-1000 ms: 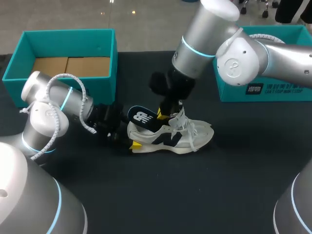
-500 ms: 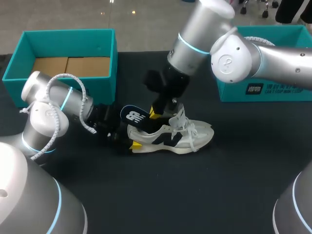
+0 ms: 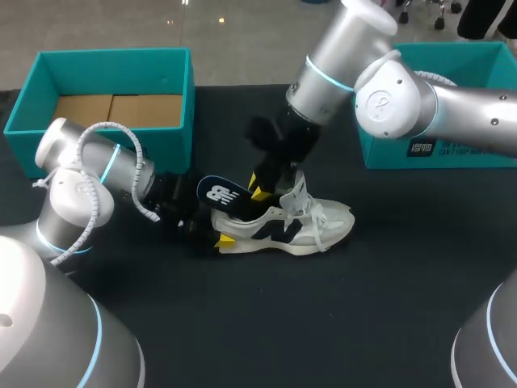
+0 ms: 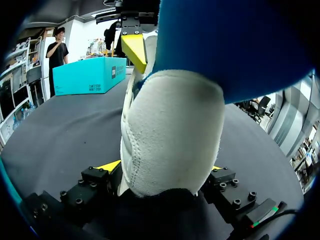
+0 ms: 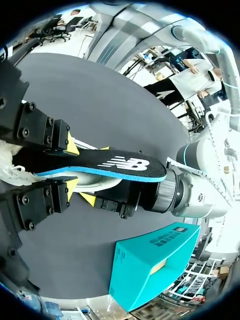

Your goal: Take the shoe out of the shoebox, open the shoe tongue, remove and reinsert the insole, then place the shoe into the shoebox

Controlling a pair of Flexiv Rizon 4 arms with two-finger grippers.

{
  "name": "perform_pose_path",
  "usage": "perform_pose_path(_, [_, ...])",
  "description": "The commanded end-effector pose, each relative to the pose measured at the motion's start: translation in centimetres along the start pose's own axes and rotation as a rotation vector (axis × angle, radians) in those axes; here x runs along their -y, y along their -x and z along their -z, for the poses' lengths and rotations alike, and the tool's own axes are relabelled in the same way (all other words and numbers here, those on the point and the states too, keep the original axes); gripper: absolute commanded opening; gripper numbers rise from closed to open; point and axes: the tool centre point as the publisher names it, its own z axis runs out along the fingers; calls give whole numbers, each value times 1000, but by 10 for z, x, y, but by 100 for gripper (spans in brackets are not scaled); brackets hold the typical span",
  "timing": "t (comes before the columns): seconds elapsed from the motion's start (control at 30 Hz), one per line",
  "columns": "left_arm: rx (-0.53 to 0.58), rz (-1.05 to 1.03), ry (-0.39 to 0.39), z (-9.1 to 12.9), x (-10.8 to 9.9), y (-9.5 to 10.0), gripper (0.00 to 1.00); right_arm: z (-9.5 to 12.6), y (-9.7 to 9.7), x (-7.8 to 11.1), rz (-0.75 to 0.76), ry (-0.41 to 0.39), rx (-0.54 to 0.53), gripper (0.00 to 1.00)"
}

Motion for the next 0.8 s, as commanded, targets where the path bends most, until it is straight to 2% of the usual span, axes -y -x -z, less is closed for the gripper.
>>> perform_pose_path(0.03, [-2,1,1,-3,-3,2,0,-1,2,5,-2,13,-15,27])
perform_pose_path(0.57, [-2,1,1,-3,-3,2,0,-19,2,10,-4,52,-65,24])
perform_pose_path(0.63, [-2,1,1,-3,-3,2,0,-19,2,10,-4,53,-67,18])
perform_pose_path(0.7, [-2,1,1,-3,-3,2,0,-18,0,9,-1,53,-67,0])
perform_pose_path(0.8, [-2,1,1,-3,-3,2,0,-15,-1,7,4,51,-63,0])
